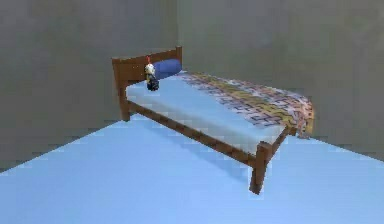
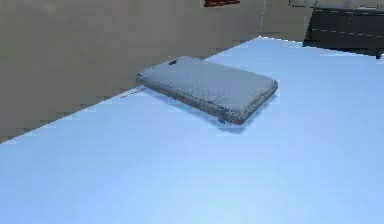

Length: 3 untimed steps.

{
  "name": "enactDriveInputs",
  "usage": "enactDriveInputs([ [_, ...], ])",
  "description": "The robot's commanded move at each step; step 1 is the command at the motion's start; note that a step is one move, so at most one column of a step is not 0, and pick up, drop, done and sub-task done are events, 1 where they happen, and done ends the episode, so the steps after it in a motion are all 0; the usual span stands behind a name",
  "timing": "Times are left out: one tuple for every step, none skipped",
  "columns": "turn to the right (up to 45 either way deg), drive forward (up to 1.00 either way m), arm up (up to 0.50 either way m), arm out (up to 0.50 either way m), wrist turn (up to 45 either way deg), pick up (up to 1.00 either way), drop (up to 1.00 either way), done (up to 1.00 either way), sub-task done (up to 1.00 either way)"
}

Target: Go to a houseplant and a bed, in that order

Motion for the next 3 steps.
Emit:
enactDriveInputs([
  [39.0,0.0,0.0,0.0,0.0,0.0,0.0,0.0,0.0],
  [0.0,0.6,0.0,0.0,0.0,0.0,0.0,0.0,0.0],
  [-45.0,0.0,0.0,0.0,0.0,0.0,0.0,0.0,0.0],
])
